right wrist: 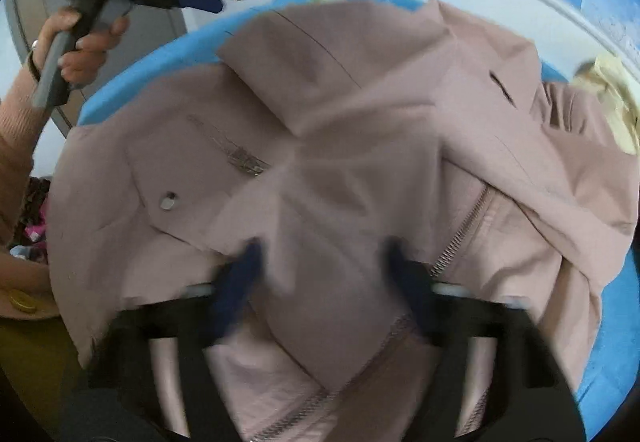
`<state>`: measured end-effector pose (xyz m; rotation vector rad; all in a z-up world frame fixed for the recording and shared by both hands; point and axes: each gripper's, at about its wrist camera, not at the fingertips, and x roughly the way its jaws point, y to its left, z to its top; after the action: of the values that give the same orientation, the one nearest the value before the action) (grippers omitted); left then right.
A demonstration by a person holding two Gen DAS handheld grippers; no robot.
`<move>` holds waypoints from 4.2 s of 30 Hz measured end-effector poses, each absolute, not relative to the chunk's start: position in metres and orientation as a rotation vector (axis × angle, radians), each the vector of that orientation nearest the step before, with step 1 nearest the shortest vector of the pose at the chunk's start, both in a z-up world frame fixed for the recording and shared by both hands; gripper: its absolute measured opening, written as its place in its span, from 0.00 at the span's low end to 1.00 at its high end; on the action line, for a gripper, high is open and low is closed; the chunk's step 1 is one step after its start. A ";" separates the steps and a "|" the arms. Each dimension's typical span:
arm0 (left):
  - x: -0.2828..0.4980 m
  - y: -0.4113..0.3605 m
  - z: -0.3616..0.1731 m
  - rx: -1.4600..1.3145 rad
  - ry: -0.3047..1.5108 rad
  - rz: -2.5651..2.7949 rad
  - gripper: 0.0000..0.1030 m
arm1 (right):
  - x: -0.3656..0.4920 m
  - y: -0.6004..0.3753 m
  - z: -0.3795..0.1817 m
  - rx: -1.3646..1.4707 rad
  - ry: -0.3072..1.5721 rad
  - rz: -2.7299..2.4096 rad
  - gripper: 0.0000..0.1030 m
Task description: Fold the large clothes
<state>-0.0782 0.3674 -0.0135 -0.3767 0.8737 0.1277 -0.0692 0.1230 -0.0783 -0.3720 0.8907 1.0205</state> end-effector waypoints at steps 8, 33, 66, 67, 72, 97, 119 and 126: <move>-0.052 0.352 -0.023 -0.314 0.883 0.114 0.60 | 0.048 -0.017 -0.014 0.327 0.847 0.986 0.05; -0.062 0.333 -0.075 -0.206 0.944 0.306 0.47 | 0.072 -0.042 -0.071 0.209 0.921 0.802 0.58; -0.048 0.277 -0.029 -0.143 0.805 0.023 0.58 | 0.069 -0.023 -0.008 0.002 0.615 0.742 0.11; -0.044 0.273 -0.032 -0.112 0.819 0.032 0.58 | 0.075 -0.023 -0.013 0.013 0.646 0.743 0.11; -0.028 0.268 -0.068 -0.025 0.957 0.106 0.58 | 0.099 -0.012 -0.063 -0.017 0.847 0.699 0.22; -0.089 0.304 -0.030 -0.216 0.855 0.067 0.68 | 0.053 -0.018 -0.049 -0.056 0.817 0.774 0.47; -0.228 0.291 -0.073 -0.552 0.952 -0.173 0.85 | -0.094 -0.134 -0.092 0.285 1.004 0.900 0.75; -0.236 0.275 -0.079 -0.667 0.907 -0.289 0.87 | -0.104 -0.108 -0.096 0.249 0.955 0.971 0.78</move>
<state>-0.2357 0.2747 -0.0787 -0.6668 0.9068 -0.2893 -0.1043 -0.1076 -0.0961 0.2492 0.9549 0.9709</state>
